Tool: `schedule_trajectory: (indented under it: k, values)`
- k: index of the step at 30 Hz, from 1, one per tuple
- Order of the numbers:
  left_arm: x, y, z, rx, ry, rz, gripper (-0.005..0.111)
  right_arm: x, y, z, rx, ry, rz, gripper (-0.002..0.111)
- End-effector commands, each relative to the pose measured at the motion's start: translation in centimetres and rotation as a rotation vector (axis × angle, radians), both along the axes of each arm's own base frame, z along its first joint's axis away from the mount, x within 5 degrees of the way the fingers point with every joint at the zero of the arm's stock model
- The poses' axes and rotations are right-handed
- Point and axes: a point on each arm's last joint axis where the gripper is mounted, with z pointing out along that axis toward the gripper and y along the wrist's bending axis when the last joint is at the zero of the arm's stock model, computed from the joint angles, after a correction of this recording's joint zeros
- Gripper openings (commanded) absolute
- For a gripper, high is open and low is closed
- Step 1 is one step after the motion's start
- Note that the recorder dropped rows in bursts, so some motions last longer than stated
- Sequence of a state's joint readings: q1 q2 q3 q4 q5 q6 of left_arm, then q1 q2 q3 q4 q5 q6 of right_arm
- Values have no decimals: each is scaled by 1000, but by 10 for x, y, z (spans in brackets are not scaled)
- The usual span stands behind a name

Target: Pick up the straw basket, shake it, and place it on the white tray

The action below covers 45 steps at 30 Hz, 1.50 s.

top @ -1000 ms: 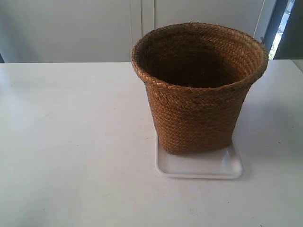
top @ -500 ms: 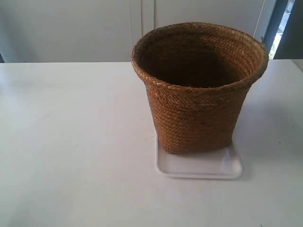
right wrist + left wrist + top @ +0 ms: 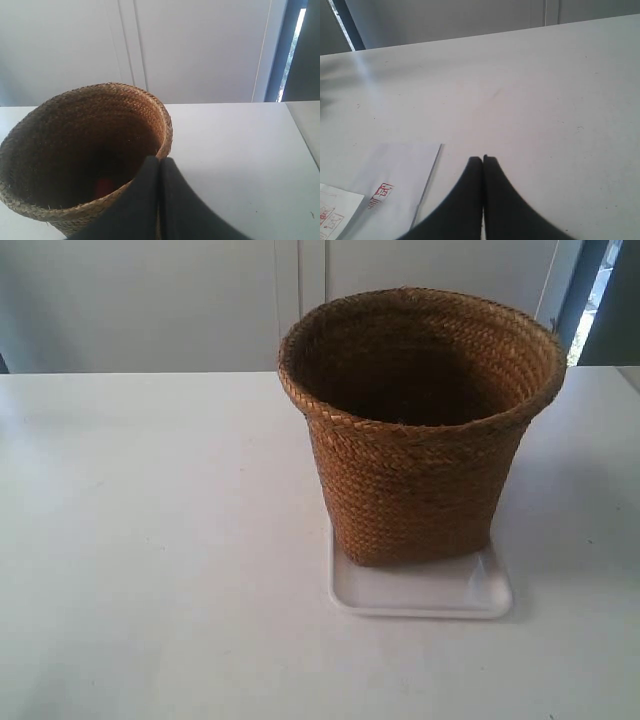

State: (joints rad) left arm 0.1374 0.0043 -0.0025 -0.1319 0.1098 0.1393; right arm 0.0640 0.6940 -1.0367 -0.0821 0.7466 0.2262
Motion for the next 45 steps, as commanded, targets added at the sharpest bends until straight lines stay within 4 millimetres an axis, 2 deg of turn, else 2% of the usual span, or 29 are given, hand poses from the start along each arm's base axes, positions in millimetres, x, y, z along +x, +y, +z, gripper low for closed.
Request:
schedule_trajectory:
  k: [1,12,23,28,32,37,45]
  values:
    - [0,0,0,-15,-9,2,0,-1,-1,0,-3,-7,-4,0]
    - [0,0,0,-15,-9,2,0,-1,-1,1,5,-12,-6,0]
    - [0,0,0,-13,-9,2,0,7,2,27,1,-310,20,0]
    - [0,0,0,-13,-9,2,0,7,2,26,-57,-299,28,0]
    - [0,0,0,-13,-9,2,0,0,1,16,-61,-206,24,0]
    - [0,0,0,-13,-9,2,0,-20,0,0,-56,-237,24,0]
    - [0,0,0,-13,-9,2,0,-69,-3,-63,-51,-273,23,0]
